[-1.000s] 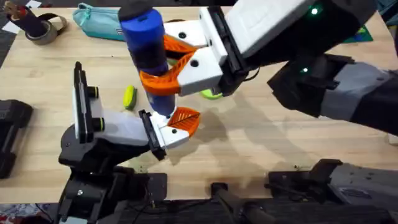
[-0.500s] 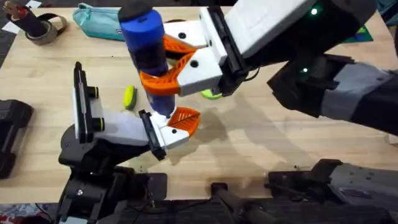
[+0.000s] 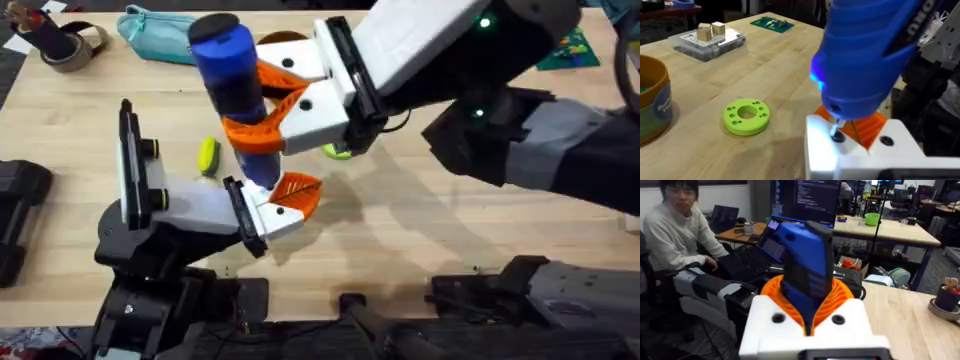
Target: Pick up the gripper from the table and insert it into the empty holder that is missing its gripper. Then pick up a screw, insert it into the mounting hole, and use the screwdriver to tighten it. Finally, clean up the table by picking up the vegetable and placing it into the bucket.
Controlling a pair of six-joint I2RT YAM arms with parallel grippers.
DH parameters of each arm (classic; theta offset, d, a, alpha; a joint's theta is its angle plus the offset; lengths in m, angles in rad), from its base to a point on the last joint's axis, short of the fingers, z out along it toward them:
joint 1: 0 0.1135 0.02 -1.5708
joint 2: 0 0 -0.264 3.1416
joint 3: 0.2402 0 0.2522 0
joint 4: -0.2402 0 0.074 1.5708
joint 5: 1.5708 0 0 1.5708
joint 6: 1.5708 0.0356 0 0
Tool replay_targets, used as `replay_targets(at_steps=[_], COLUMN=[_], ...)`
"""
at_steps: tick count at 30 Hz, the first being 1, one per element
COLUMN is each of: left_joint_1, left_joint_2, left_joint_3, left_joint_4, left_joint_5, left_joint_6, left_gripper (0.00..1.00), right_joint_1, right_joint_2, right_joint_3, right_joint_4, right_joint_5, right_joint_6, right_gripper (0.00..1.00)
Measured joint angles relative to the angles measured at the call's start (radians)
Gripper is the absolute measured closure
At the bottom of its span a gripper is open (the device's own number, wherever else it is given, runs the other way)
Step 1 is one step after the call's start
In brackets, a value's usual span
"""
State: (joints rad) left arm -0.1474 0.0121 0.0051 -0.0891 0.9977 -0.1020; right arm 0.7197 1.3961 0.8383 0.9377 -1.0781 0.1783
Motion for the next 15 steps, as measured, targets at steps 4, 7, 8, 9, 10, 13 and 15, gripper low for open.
replay_targets(at_steps=[4,7,8,9,10,13,15], left_joint_1=[0.0,0.0,0.0,0.0,0.0,0.0,0.0], left_joint_2=[0.0,0.0,0.0,0.0,0.0,0.0,0.0], left_joint_3=[0.0,0.0,0.0,0.0,0.0,0.0,0.0], left_joint_4=[0.0,0.0,0.0,0.0,0.0,0.0,0.0], left_joint_5=[0.0,0.0,0.0,0.0,0.0,0.0,0.0], left_joint_6=[0.0,0.0,0.0,0.001,0.001,0.001,0.001], left_gripper=[0.988,0.988,0.988,0.988,0.988,0.988,0.988], right_joint_1=[0.002,0.005,0.005,0.005,0.005,0.005,0.005], right_joint_2=[0.003,0.007,0.006,0.007,0.006,0.007,0.007], right_joint_3=[0.0,0.0,0.0,0.0,0.0,0.0,0.0], right_joint_4=[0.002,0.002,0.003,0.003,0.003,0.006,0.015], right_joint_5=[0.0,0.0,0.0,0.0,0.0,-0.001,-0.001], right_joint_6=[-0.001,-0.002,-0.003,-0.003,-0.003,0.0,0.005], right_gripper=[0.965,0.966,0.966,0.967,0.967,0.965,0.966])
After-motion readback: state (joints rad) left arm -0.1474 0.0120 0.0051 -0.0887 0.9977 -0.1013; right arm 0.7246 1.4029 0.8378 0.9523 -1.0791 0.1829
